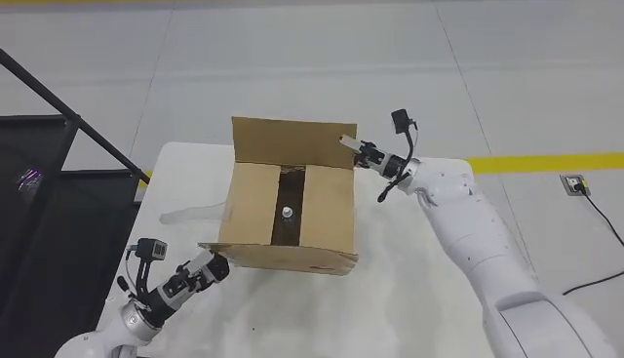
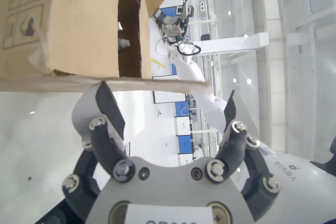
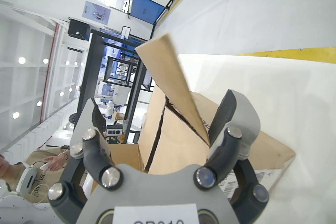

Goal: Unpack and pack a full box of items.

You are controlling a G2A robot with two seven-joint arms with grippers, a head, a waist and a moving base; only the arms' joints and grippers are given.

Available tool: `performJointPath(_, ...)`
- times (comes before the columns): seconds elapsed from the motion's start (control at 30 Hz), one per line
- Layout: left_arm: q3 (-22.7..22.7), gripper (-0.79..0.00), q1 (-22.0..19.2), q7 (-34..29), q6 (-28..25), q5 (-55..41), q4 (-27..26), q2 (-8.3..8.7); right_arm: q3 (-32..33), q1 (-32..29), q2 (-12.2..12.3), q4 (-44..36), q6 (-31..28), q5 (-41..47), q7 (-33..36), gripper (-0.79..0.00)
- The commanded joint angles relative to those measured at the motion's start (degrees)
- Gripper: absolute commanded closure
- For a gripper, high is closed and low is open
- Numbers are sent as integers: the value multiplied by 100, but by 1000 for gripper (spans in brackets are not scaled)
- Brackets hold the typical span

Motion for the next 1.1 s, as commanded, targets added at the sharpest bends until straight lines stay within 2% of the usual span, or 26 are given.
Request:
performJointPath(0.0,75,-785,-64,292,97,16,-41,-13,99,-2,24,41,-187,251,209,-785)
performJointPath(0.2,410,-785,-269,1324,507,271,-200,-71,393,-72,107,-38,-693,1060,1118,-785)
performJointPath(0.43,765,-785,-504,1972,732,892,-234,-108,299,-297,263,-885,-235,1325,1574,-785)
performJointPath(0.73,1233,-785,-882,2635,958,1544,-117,-168,-107,-542,539,-1953,230,1060,2038,-785)
performJointPath(0.87,1409,-785,-1010,2761,975,1757,-45,-190,-266,-571,638,-2087,484,751,2291,-785)
performJointPath(1.07,1600,-785,-1163,3077,951,2121,64,-223,-430,-652,608,-2122,1340,696,2218,-785)
